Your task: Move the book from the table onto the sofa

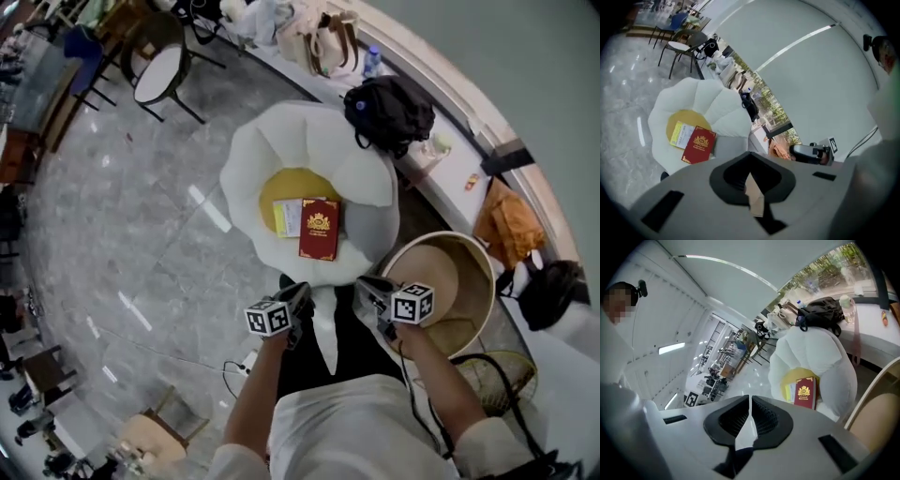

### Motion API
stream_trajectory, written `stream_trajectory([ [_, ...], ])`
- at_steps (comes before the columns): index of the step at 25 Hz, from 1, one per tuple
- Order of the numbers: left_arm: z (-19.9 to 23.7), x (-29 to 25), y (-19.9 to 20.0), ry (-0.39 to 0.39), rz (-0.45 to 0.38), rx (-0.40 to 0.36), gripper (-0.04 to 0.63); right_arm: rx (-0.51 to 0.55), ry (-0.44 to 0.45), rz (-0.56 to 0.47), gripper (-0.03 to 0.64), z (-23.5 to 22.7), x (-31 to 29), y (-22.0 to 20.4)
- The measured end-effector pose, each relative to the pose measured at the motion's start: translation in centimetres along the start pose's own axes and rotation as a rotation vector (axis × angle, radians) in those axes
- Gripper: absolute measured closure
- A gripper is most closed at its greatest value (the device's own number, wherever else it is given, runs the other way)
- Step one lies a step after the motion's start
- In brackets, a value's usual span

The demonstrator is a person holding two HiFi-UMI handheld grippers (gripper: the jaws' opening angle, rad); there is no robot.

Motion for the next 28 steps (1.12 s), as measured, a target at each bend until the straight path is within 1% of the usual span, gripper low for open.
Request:
stream_trajectory([
  [2, -2.2, 2.4, 0.2, 0.015, -0.015, -0.057, 0.594, 0.031, 0.001, -0.017, 0.574, 1.7, 1.9, 0.5],
  [4, -4.0, 4.8, -0.2, 0.030, -0.017, -0.092, 0.594, 0.062, -0.014, -0.029, 0.574, 3.1, 3.8, 0.6],
  [6, -5.3, 7.2, -0.8, 0.042, -0.028, -0.096, 0.594, 0.091, -0.027, -0.036, 0.575, 4.4, 5.2, 0.6],
  [9, -6.5, 10.2, -0.9, 0.059, -0.097, -0.077, 0.594, 0.133, -0.034, -0.028, 0.575, 5.5, 5.7, 1.1],
  [11, -7.1, 11.7, -1.1, 0.061, -0.128, -0.060, 0.594, 0.145, -0.034, -0.019, 0.575, 6.3, 5.6, 1.1],
  [13, -7.9, 13.1, -1.8, 0.051, -0.131, -0.057, 0.594, 0.161, -0.040, -0.007, 0.575, 7.6, 5.8, 0.4],
  [16, -8.5, 15.3, -3.4, 0.024, -0.129, -0.077, 0.594, 0.212, -0.048, -0.004, 0.574, 10.2, 5.8, -1.2],
  [20, -8.9, 17.6, -3.7, -0.016, -0.172, -0.126, 0.594, 0.279, -0.052, -0.031, 0.574, 13.9, 5.6, -2.0],
  [23, -9.0, 19.5, -4.1, -0.041, -0.175, -0.180, 0.594, 0.299, -0.064, -0.057, 0.574, 16.5, 5.6, -3.6],
  [25, -9.0, 21.0, -4.7, -0.058, -0.180, -0.209, 0.594, 0.312, -0.083, -0.070, 0.574, 17.8, 5.5, -5.0],
  [28, -8.7, 23.1, -5.7, -0.084, -0.191, -0.231, 0.594, 0.346, -0.132, -0.089, 0.574, 19.6, 5.7, -6.8],
])
Point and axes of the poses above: the fingertips, and each gripper's own axes: x backward along the fingers, z to its left, y out of its top, the point moved 10 cm from there along x, backward along the fingers, and after that the axes turned 1 degree about y, right-handed, at the moved point
